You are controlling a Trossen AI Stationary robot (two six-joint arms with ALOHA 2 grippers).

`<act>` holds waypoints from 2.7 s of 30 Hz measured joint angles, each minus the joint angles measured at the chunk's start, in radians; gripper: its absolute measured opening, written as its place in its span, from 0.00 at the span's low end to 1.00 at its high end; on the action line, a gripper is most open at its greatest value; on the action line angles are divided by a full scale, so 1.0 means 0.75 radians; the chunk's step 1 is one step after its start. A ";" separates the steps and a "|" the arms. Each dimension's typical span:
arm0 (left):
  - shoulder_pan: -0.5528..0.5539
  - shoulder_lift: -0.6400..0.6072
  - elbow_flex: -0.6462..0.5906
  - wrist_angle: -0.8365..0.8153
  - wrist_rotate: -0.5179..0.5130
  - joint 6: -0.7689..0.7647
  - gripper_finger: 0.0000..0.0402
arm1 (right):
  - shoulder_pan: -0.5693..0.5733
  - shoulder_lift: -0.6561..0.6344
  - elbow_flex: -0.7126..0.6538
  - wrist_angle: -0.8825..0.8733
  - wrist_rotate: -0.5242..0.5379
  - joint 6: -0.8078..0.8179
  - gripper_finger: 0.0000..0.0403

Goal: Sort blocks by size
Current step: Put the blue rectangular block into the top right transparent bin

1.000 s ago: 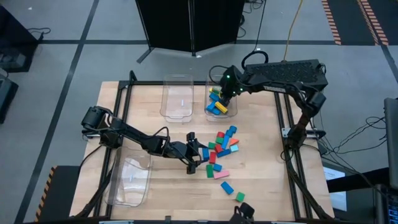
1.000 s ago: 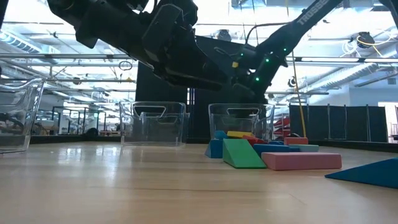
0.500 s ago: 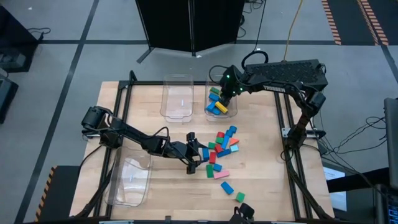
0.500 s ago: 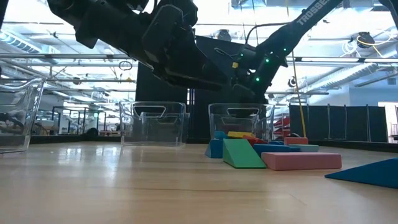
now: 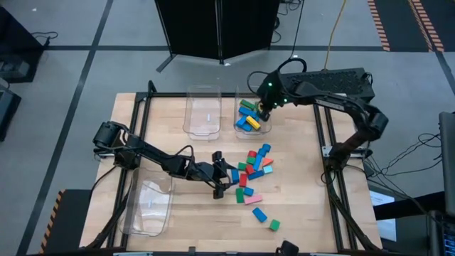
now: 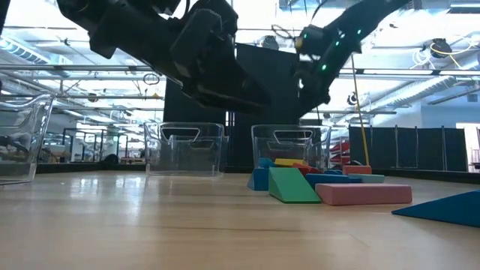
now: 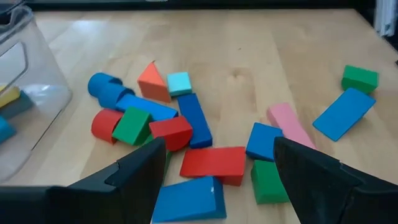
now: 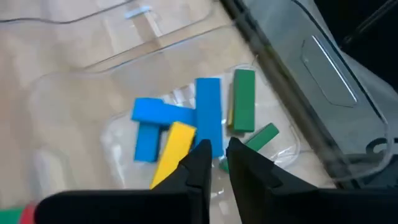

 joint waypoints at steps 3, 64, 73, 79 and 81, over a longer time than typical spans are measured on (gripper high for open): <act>0.000 0.000 0.000 -0.026 -0.018 -0.022 0.74 | 0.045 -0.066 0.000 -0.098 0.000 -0.020 0.08; -0.054 0.000 0.000 -0.092 -0.165 -0.110 0.74 | 0.852 -0.018 -0.650 0.462 0.182 0.273 0.01; -0.054 0.000 0.000 -0.101 -0.165 -0.140 0.74 | 0.964 -0.019 -0.649 0.439 0.185 0.445 0.01; -0.054 0.000 0.000 -0.102 -0.165 -0.140 0.74 | 1.023 -0.028 -0.649 0.444 0.180 0.479 0.01; -0.054 0.000 0.000 -0.102 -0.165 -0.140 0.74 | 1.027 -0.033 -0.644 0.434 0.179 0.452 0.01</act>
